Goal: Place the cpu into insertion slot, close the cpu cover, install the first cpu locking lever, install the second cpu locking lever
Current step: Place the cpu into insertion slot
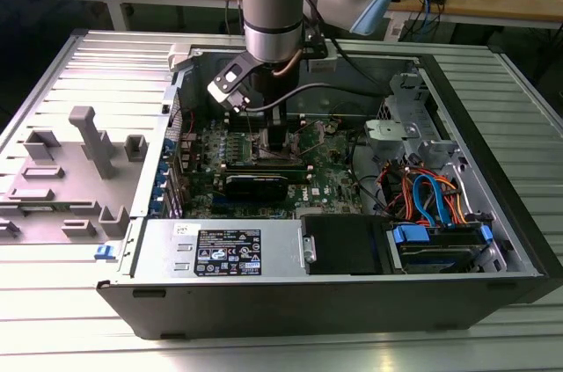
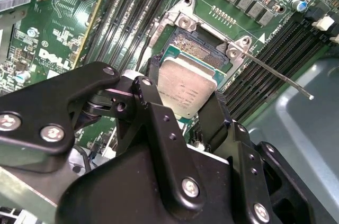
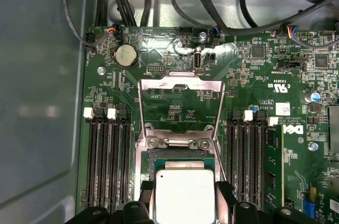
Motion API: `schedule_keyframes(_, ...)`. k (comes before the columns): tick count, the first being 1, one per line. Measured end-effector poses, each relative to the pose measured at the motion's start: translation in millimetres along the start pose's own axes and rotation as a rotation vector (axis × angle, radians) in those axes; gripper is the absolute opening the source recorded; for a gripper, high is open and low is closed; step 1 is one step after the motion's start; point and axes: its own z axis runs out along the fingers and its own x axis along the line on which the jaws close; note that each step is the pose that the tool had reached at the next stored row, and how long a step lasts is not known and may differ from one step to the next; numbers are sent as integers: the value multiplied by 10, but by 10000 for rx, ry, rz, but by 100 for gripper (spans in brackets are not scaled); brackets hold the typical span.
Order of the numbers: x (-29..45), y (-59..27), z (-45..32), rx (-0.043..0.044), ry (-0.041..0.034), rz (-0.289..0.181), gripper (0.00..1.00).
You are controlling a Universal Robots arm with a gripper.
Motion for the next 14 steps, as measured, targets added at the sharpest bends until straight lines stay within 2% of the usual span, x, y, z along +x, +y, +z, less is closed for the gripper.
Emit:
schedule_keyframes(7,52,-13,124,-1,-4,67,54)
schedule_keyframes(12,70,-24,174,-2,-19,310,54)
schedule_keyframes(14,71,-34,227,-3,-15,304,54)
